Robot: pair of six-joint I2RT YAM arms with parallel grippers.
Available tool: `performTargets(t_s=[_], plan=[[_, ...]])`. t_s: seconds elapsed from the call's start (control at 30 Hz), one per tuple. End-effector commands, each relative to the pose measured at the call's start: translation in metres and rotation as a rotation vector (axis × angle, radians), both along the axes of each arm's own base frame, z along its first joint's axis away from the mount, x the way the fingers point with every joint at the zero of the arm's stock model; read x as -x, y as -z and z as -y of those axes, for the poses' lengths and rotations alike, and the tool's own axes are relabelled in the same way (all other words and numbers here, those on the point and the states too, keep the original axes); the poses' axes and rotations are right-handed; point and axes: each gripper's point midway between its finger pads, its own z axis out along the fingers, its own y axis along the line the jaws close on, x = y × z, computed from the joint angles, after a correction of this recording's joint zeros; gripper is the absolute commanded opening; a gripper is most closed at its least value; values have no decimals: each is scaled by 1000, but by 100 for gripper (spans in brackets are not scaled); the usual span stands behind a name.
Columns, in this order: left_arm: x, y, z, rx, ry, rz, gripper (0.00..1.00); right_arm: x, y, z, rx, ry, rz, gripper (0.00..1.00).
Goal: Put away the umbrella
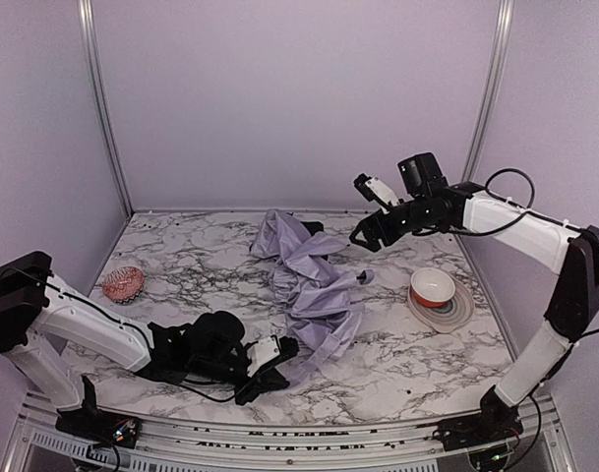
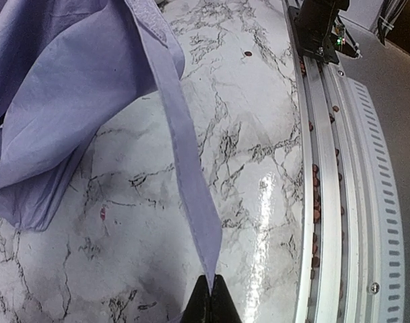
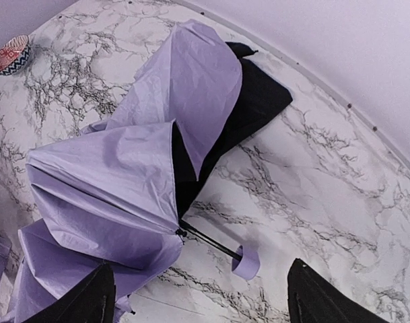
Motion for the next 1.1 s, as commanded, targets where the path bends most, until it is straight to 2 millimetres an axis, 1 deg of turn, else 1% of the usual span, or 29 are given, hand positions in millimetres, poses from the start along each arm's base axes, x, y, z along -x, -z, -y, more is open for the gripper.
performTargets(t_s=[0.0,0.03,0.07,0.1,0.13,0.17,0.23,0.27,0.37,0.47,0.53,0.63,0.73,0.83,0.9,0.93,1.0,1.03,1.07], plan=[[20,20,-31,-199,17,-10,0,2,-35,2,71,-100,159,86],[21,26,-37,-256,11,-1,0,1,-27,2,88,-115,148,87],[23,32,-45,-313,2,3,0,-2,-14,6,128,-105,131,87],[24,35,-49,-340,-5,2,0,-7,1,13,187,-80,112,87],[26,34,-50,-346,-9,-3,0,-13,21,26,278,-50,89,88],[28,32,-51,-341,-6,-5,0,-14,38,32,337,-52,59,88],[32,28,-49,-326,4,0,0,-17,66,40,426,-82,16,87],[32,27,-49,-320,5,2,0,-19,82,40,461,-111,0,86],[33,25,-49,-313,3,3,0,-26,103,24,466,-235,32,85],[34,25,-49,-313,-3,1,0,-32,111,5,480,-340,104,85],[35,24,-50,-307,-5,-1,0,-35,122,-5,499,-403,152,86],[36,21,-50,-298,-12,9,0,-32,152,-14,553,-479,146,85],[35,17,-51,-284,-19,15,0,-31,180,-18,572,-516,109,82],[36,16,-51,-276,-18,15,0,-33,195,-19,581,-524,95,78],[37,15,-51,-273,-16,14,0,-34,201,-21,573,-531,98,72],[36,15,-50,-271,-16,14,0,-34,203,-22,564,-535,100,65],[37,16,-50,-273,-16,13,0,-34,202,-24,551,-540,113,36],[37,15,-50,-272,-17,13,0,-33,200,-25,544,-544,121,26],[36,15,-50,-272,-20,15,0,-32,196,-27,536,-550,131,20]])
